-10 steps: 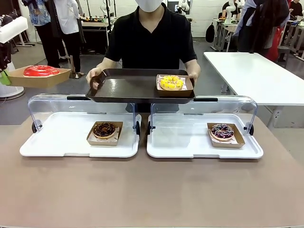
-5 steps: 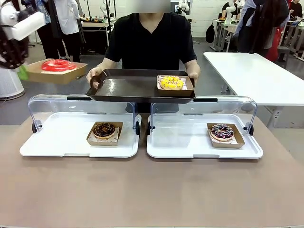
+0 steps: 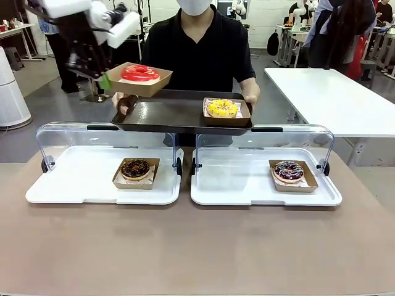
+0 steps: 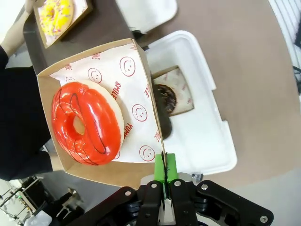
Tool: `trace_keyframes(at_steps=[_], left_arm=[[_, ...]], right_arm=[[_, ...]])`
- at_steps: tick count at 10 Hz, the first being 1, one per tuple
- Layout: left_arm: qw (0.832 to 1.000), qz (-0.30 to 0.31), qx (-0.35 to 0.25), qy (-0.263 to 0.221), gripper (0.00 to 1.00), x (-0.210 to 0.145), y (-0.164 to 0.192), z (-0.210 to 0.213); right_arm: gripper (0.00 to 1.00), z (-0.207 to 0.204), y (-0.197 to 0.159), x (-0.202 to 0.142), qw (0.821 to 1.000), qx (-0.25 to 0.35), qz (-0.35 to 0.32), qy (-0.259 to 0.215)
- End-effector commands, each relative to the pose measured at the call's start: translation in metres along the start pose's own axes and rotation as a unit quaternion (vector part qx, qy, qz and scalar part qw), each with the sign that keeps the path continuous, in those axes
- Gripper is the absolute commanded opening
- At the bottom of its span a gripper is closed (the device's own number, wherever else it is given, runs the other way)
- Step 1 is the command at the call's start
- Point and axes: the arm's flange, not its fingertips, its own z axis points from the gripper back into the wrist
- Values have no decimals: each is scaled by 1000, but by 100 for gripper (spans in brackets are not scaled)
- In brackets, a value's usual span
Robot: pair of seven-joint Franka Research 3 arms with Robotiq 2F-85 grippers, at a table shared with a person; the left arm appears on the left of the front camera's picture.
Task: Provide the desired donut to the person.
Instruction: Place the picked Paper togo box onto the Handle tray extended by the person.
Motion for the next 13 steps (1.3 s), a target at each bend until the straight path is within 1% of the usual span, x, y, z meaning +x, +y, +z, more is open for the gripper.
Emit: trace_keyframes(at_steps=[1,3,5,6,9,11,12,13], left_arm=[[999,35,-1,19,2,-3,42,-17],[998,63,-9,6,2,-5,56,-51],[997,68,-32,9,2,-7,70,-76],[997,69,-43,5,2,-8,72,-88],[996,70,-60,17,2,-13,77,-109],[996,68,-63,15,2,-16,79,-122],[996,67,-63,16,20,-17,81,-126],[995,67,-67,16,57,-18,83,-128]], right_arm=[[100,0,0,-1,1000,2,2,-7],[100,0,0,-1,1000,2,2,-7],[100,0,0,-1,1000,2,2,-7],[100,0,0,-1,1000,2,2,-7],[100,0,0,-1,1000,2,2,-7],[100,0,0,-1,1000,2,2,-7],[100,0,0,-1,1000,2,2,-7],[100,0,0,-1,1000,2,2,-7]])
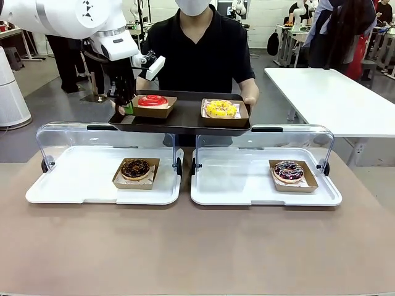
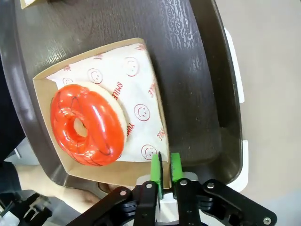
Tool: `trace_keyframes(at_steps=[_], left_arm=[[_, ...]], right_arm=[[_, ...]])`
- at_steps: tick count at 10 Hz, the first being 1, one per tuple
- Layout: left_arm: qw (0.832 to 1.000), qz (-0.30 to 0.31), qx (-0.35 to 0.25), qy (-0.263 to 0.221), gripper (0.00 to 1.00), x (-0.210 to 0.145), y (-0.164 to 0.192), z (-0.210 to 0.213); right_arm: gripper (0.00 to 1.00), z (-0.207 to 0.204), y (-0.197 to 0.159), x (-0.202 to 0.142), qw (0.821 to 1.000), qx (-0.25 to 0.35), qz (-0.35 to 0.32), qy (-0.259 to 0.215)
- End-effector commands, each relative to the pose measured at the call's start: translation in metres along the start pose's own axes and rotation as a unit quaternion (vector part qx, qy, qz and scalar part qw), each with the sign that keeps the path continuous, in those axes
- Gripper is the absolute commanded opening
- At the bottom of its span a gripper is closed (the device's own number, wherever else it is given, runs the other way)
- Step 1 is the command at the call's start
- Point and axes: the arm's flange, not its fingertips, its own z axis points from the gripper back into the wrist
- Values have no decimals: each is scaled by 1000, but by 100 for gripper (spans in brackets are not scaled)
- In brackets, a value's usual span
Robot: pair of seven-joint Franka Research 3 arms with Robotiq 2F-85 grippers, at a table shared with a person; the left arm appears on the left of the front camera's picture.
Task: Provide the desired donut to the person.
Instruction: Place the picked Paper togo box onto the Handle tray extended by the person.
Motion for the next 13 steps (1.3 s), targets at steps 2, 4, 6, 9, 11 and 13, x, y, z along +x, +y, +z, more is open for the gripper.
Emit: trace_keyframes(at_steps=[2,4,6,9,11,13], left_arm=[[1000,1,2,15,100,2,7,3],[1000,-2,0,15,100,1,8,5],[1000,-3,0,15,100,1,6,9],[1000,-8,-4,14,100,1,6,11],[1000,-7,-5,14,100,1,2,11],[1000,-21,-12,4,100,-8,-18,27]], right_arm=[[100,0,0,-1,1000,2,3,-7],[100,0,0,-1,1000,2,3,-7],[100,0,0,-1,1000,2,3,-7],[100,0,0,-1,1000,2,3,-7],[100,0,0,-1,1000,2,3,-7],[100,0,0,-1,1000,2,3,-7]])
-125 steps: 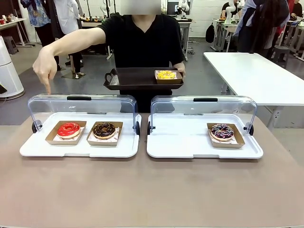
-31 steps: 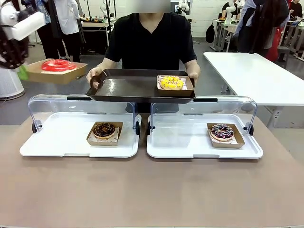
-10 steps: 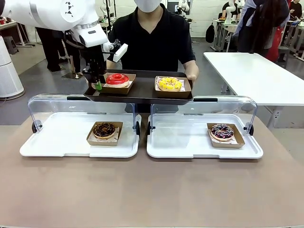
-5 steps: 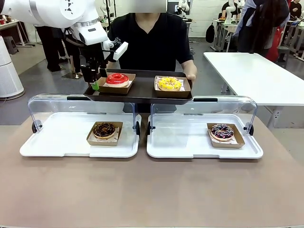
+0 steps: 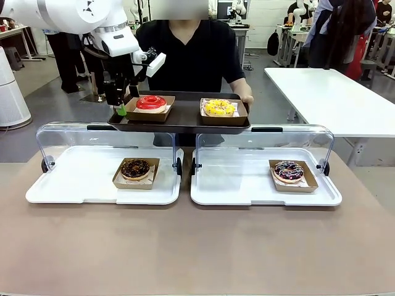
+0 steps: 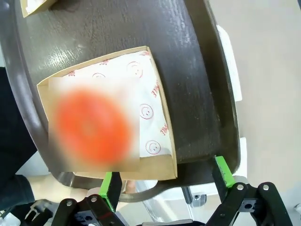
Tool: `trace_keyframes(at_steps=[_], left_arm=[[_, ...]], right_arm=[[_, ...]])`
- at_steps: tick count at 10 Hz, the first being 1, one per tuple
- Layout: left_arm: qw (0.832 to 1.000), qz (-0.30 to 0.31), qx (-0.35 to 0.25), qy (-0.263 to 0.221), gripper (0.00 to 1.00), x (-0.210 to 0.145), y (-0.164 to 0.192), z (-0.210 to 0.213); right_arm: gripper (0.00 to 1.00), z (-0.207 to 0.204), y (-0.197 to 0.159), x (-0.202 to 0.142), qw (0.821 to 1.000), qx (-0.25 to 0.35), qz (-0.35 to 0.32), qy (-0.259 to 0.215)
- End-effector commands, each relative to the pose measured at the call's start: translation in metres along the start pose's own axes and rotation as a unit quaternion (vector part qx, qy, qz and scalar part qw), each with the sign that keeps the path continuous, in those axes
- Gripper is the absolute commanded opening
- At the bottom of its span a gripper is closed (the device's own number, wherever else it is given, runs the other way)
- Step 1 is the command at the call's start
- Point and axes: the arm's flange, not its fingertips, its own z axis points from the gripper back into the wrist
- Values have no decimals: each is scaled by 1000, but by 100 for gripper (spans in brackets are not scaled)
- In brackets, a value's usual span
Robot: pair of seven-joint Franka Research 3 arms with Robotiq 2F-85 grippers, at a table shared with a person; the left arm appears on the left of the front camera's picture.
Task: Provide the desired donut to the person.
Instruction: Place the picked Paper togo box onto the Handle tray extended by the person.
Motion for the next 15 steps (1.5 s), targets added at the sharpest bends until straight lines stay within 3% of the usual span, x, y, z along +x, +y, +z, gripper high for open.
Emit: trace_keyframes(at_steps=[1,3,7,10,11,12,13,15], left_arm=[[999,-37,-4,-6,100,-20,-44,31],[997,-72,17,-31,100,-58,-121,63],[998,-17,17,-59,100,-151,-200,55],[998,5,3,-62,100,-186,-211,36],[999,22,3,-41,100,-189,-208,32],[999,35,-7,11,100,-185,-203,30],[998,17,-4,-64,100,-189,-214,36],[998,17,-4,-64,100,-189,-214,36]], right_arm=[[100,0,0,-1,1000,2,3,-7],[100,0,0,-1,1000,2,3,-7],[100,0,0,-1,1000,2,3,-7],[100,0,0,-1,1000,2,3,-7],[100,0,0,-1,1000,2,3,-7],[100,0,0,-1,1000,2,3,-7],[100,0,0,-1,1000,2,3,-7],[100,0,0,-1,1000,2,3,-7]])
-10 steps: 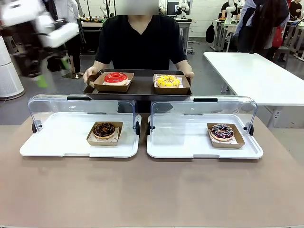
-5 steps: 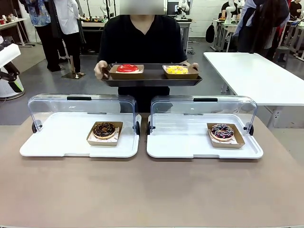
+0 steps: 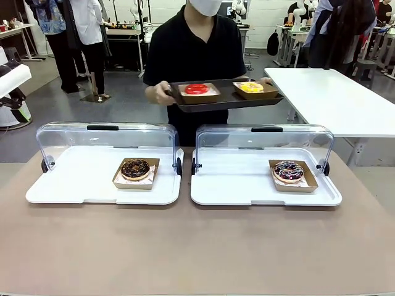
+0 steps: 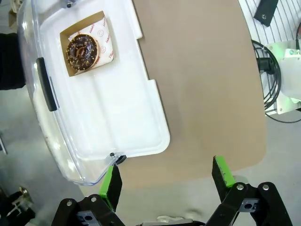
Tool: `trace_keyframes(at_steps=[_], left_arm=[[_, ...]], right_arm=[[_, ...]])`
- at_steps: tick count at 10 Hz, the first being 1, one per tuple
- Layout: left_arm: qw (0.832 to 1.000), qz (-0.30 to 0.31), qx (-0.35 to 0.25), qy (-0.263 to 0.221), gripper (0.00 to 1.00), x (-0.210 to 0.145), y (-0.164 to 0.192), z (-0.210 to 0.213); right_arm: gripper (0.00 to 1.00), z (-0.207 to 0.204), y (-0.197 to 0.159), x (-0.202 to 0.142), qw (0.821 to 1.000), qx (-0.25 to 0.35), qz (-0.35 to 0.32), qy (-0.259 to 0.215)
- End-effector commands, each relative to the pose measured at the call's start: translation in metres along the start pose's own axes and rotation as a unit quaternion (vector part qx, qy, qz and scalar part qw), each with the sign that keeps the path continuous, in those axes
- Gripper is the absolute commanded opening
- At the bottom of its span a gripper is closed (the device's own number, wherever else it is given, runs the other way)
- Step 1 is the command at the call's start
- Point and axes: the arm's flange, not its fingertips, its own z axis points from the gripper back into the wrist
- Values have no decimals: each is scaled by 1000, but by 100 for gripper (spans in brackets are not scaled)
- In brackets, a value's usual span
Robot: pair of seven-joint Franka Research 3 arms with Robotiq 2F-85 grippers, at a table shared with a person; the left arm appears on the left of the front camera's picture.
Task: Provide the desired donut to the person.
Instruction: Place the picked Paper togo box onto the Handle tray extended by the person.
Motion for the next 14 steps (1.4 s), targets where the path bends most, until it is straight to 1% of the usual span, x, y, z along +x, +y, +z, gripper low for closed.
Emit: trace_keyframes(at_steps=[1,3,4,5,6,7,8,9,10,11,12,13,14], left_arm=[[1000,-5,0,-17,100,0,-3,2],[1000,-5,0,-17,100,0,-3,2],[1000,2,2,-5,100,0,-1,2],[997,28,12,-75,100,-23,6,7],[988,52,18,-143,100,-48,12,13],[974,71,16,-216,100,-72,14,15],[952,90,11,-294,100,-97,12,10],[931,92,18,-353,100,-118,9,4],[911,98,22,-400,100,-139,9,-3],[892,106,32,-438,100,-158,7,-14],[877,111,52,-464,100,-171,-5,-27],[869,130,76,-471,100,-182,-19,-42],[867,153,77,-467,100,-193,-21,-48]], right_arm=[[100,0,1,-1,1000,2,3,-7],[100,0,1,-1,1000,2,3,-7],[100,0,1,-1,1000,2,3,-7],[100,0,1,-1,1000,2,3,-7],[100,0,1,-1,1000,2,3,-7],[100,0,1,-1,1000,2,3,-7],[100,0,1,-1,1000,2,3,-7],[100,0,1,-1,1000,2,3,-7],[100,0,1,-1,1000,2,3,-7],[100,0,1,-1,1000,2,3,-7],[100,0,1,-1,1000,2,3,-7],[100,0,1,-1,1000,2,3,-7],[100,0,1,-1,1000,2,3,-7]])
